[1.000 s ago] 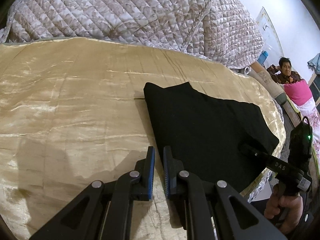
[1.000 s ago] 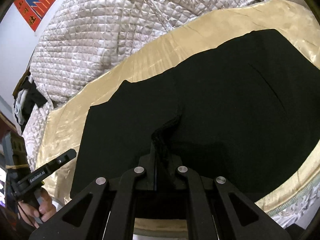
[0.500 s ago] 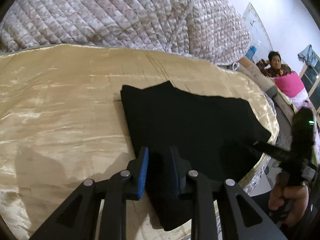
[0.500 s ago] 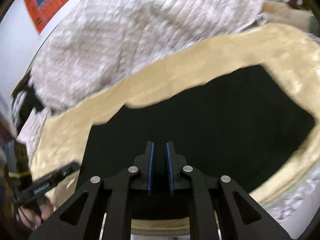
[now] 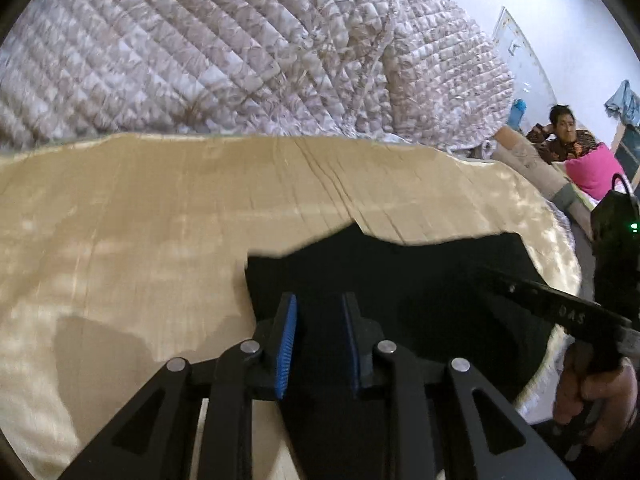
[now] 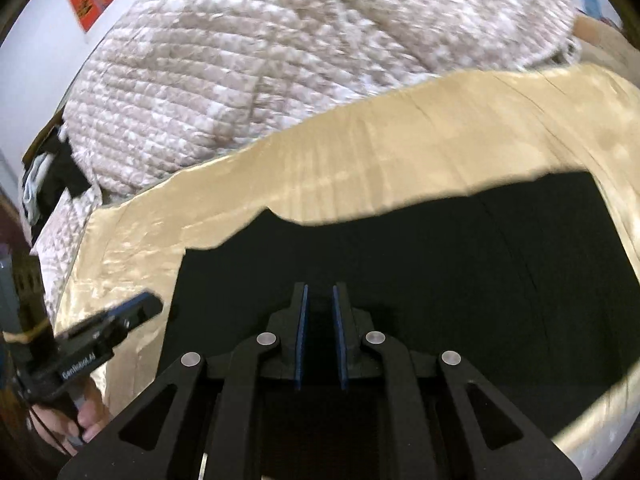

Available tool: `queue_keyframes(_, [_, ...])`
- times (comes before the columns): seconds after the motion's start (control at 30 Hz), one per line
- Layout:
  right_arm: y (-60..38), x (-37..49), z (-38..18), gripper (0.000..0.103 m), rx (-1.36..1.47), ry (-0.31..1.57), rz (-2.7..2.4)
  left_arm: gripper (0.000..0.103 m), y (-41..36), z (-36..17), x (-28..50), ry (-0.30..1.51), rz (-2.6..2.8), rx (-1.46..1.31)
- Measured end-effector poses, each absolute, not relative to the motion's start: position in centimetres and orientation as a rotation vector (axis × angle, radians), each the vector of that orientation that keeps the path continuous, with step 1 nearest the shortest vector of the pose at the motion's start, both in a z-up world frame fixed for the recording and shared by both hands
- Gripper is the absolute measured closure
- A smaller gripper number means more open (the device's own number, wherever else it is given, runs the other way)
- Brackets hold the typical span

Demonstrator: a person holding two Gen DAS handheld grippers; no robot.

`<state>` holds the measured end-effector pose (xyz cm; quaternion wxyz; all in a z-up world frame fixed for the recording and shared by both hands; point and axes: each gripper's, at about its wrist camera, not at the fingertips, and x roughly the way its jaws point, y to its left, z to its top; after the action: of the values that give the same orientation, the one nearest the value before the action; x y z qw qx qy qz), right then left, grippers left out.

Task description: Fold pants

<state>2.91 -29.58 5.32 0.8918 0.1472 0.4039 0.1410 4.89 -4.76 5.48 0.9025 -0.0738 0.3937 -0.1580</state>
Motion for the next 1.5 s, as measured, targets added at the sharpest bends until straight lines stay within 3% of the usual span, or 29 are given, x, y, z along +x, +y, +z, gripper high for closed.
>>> queue_keyframes(0.2, [-29.2, 7.8, 3.4, 0.092, 0.284, 0.926, 0.282, 0.078, -4.3, 2.0, 9.4, 0.891, -0.257, -0.12])
queue_keyframes(0.4, [-29.8, 8.6, 3.0, 0.092, 0.315, 0.937, 0.26, 0.077, -4.0, 2.3, 8.7, 0.872, -0.249, -0.121])
queue_keyframes(0.6, [-30.4, 4.7, 3.7, 0.091, 0.285, 0.895, 0.276, 0.077, -3.7, 3.7, 4.8, 0.859, -0.254, -0.113])
queue_keyframes(0.7, [-30.0, 1.8, 3.4, 0.082, 0.248, 0.881, 0.289, 0.077, -4.5, 4.3, 2.0, 0.841, -0.277, -0.09])
queue_keyframes(1.0, [-26.5, -5.9, 2.1, 0.081, 0.088, 0.843, 0.336, 0.077, -6.9, 3.3, -4.9, 0.84, -0.338, -0.038])
queue_keyframes(1.13, [-25.2, -6.8, 1.4, 0.078, -0.025, 0.83, 0.336, 0.077, -7.2, 2.9, -6.2, 0.815, -0.325, 0.008])
queue_keyframes(1.5, [-29.5, -6.1, 1.7, 0.078, 0.076, 0.803, 0.145, 0.077, -6.5, 2.7, -5.9, 0.82, -0.3, -0.032])
